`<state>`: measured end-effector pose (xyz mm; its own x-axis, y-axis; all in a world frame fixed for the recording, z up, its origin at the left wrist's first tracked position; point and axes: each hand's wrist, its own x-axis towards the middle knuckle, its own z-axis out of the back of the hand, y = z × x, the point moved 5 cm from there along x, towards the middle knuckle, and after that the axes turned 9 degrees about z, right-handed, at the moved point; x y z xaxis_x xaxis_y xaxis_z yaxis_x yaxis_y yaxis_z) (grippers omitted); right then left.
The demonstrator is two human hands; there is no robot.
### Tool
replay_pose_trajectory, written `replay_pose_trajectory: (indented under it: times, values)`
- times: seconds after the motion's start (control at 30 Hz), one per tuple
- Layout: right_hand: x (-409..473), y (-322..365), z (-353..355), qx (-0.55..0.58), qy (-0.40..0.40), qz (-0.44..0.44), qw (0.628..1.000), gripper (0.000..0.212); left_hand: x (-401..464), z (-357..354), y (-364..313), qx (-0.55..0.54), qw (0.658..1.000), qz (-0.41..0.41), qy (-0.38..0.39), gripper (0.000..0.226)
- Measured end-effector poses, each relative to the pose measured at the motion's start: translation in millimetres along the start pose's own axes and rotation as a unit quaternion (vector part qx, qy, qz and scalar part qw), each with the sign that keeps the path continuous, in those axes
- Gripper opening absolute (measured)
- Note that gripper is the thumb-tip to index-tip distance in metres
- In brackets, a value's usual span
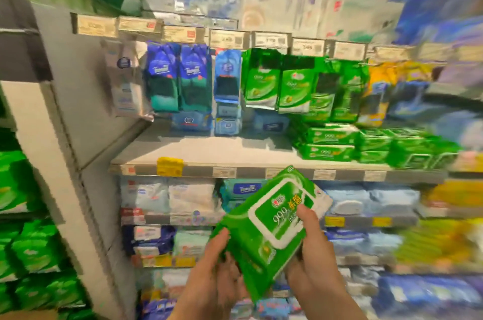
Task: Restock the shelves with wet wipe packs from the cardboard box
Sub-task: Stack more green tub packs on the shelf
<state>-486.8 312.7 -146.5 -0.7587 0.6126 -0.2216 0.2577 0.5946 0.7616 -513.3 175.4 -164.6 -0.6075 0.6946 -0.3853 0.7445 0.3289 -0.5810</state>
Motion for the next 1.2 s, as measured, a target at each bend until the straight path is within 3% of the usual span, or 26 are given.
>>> replay_pose_trajectory:
  times: [0.07,0.17,0.33,0.47,0.6,0.63,0.7,0.77,0.87,0.97,1.1,1.2]
  values:
    - [12.7,13.0,12.1,0.008,-0.011,0.018,1.000,0.032,18.0,-21.6,6.4,0.000,1.000,-0.008,-0.010,0.086]
    - [33.1,28.5,30.4,0.003,-0.017,0.042,0.999,0.037,45.1,-48.1,4.5,0.079,0.997,-0.017,-0.017,0.063]
    - [78.0,58.9,43.5,-0.008,0.001,0.084,0.996,0.061,91.5,-75.4,-9.9,0.148,0.988,-0.048,-0.012,0.058]
    - [119.8,93.3,50.2,-0.023,-0.007,0.140,0.990,0.058,136.7,-91.0,-33.7,0.177,0.983,-0.048,0.029,0.046]
    - [168.8,124.0,62.5,-0.039,-0.012,0.143,0.989,0.047,185.1,-100.1,-69.1,0.228,0.972,-0.051,0.037,0.059]
    - [180.1,129.0,67.1,-0.049,-0.009,0.132,0.990,0.052,197.1,-102.6,-76.0,0.245,0.968,-0.047,0.036,0.065]
    - [202.8,137.6,79.8,-0.091,-0.002,0.111,0.990,0.087,220.4,-106.0,-88.4,0.285,0.957,-0.044,0.028,0.071]
    - [220.1,148.1,92.6,-0.150,0.028,0.096,0.984,0.106,239.9,-111.5,-98.3,0.330,0.942,-0.057,0.023,0.058]
    - [239.6,162.6,103.4,-0.197,0.081,0.082,0.974,0.076,264.8,-120.6,-108.4,0.376,0.923,-0.076,0.024,0.035]
    - [262.8,177.0,108.5,-0.260,0.093,0.094,0.957,0.061,282.8,-137.8,-116.8,0.421,0.900,-0.110,0.016,0.027]
    - [300.5,202.1,110.9,-0.419,0.080,0.136,0.894,0.050,305.6,-160.7,-123.7,0.531,0.829,-0.175,-0.003,0.037]
    - [326.9,220.0,107.7,-0.473,0.096,0.153,0.862,0.050,323.2,-171.0,-126.6,0.560,0.795,-0.230,-0.040,0.054]
